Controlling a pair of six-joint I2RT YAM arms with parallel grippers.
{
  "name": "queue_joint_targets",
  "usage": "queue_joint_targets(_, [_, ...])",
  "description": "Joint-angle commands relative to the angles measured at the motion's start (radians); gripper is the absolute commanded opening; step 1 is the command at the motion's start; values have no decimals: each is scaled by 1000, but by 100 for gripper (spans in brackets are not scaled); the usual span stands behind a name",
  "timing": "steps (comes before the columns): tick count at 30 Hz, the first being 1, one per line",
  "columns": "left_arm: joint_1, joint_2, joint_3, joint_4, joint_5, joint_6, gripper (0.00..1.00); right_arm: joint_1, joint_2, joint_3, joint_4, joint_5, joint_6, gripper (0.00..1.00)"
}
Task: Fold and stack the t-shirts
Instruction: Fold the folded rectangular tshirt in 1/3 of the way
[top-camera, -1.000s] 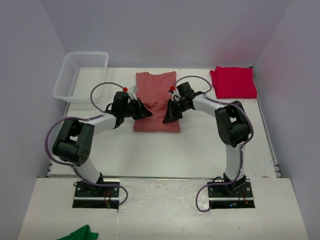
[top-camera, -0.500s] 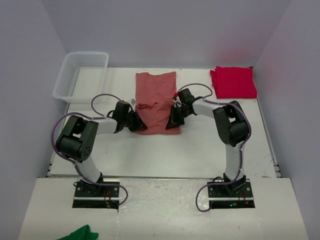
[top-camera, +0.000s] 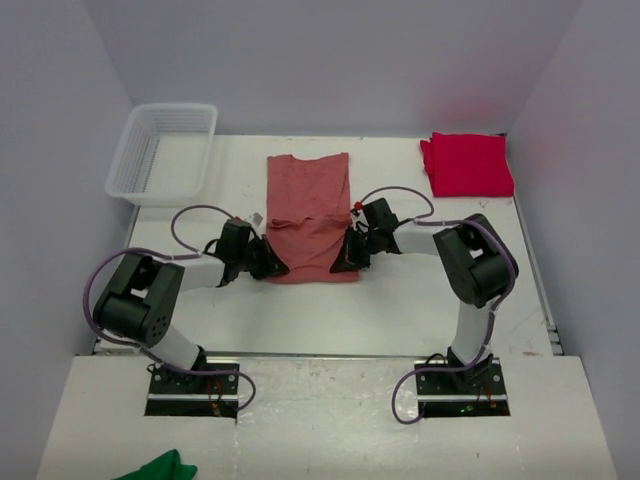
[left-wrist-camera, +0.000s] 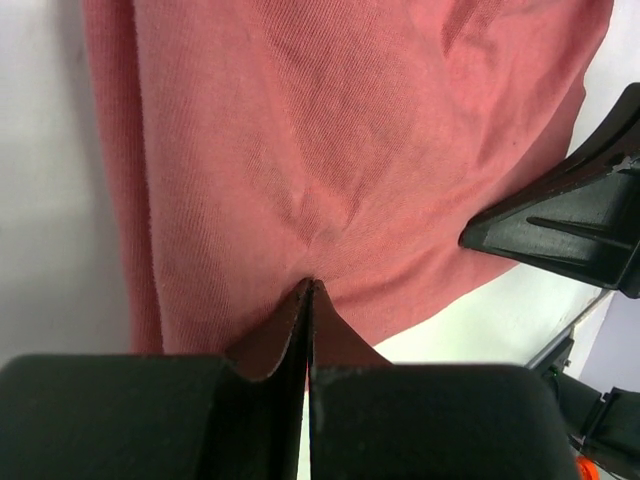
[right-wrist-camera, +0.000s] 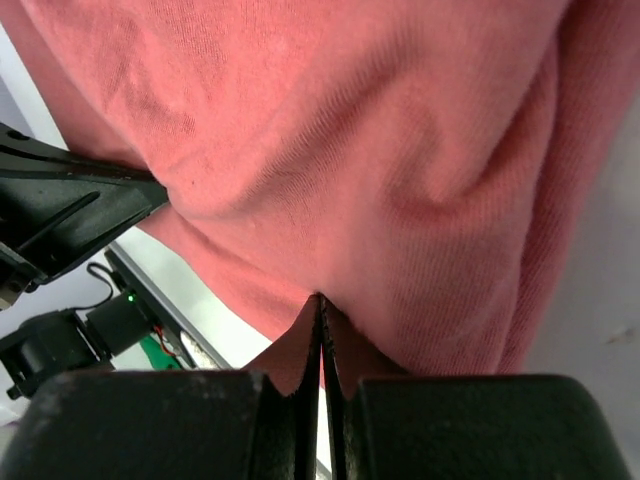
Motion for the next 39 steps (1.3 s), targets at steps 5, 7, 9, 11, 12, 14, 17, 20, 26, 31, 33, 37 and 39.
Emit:
queue_joint_targets(5, [-5, -125, -219, -227, -66, 3, 0, 84, -10, -247, -11, 174, 31, 0])
queue_joint_targets(7, [-39, -200, -271, -210, -44, -10, 0, 104, -21, -298, 30, 187, 43, 0])
queue_joint_targets(9, [-76, -248, -267, -222, -59, -3, 0, 136, -33, -335, 49, 208, 53, 0])
queue_joint_targets(11, [-136, -314, -210, -318, -180, 14, 0, 168, -51, -352, 75, 219, 48, 0])
queue_joint_targets(12, [-156, -337, -190, -348, -210, 20, 0, 182, -63, -362, 81, 223, 43, 0])
queue_joint_targets(14, [-160, -407, -143, -415, -262, 42, 0, 225, -100, -358, 53, 258, 19, 0])
queue_joint_targets(17, [-162, -507, -81, -483, -339, 62, 0, 285, -218, -324, -49, 315, -9, 0])
queue_joint_targets(20, [-162, -549, -2, -543, -395, 91, 0, 325, -368, -251, -170, 341, -12, 0])
queue_joint_targets(26, [-162, -478, 117, -561, -393, 134, 0, 337, -559, -32, -391, 364, -78, 26])
queue_joint_targets(31, [-160, -339, 209, -540, -359, 167, 1, 270, -526, 67, -453, 451, -171, 84])
queue_joint_targets(33, [-160, -293, 229, -552, -363, 174, 6, 224, -489, 85, -442, 423, -194, 76])
queue_joint_targets(37, [-160, -262, 229, -506, -301, 180, 0, 139, -398, 108, -402, 380, -210, 0])
queue_joint_targets(39, [-160, -263, 220, -459, -253, 181, 0, 135, -348, 125, -361, 323, -210, 0])
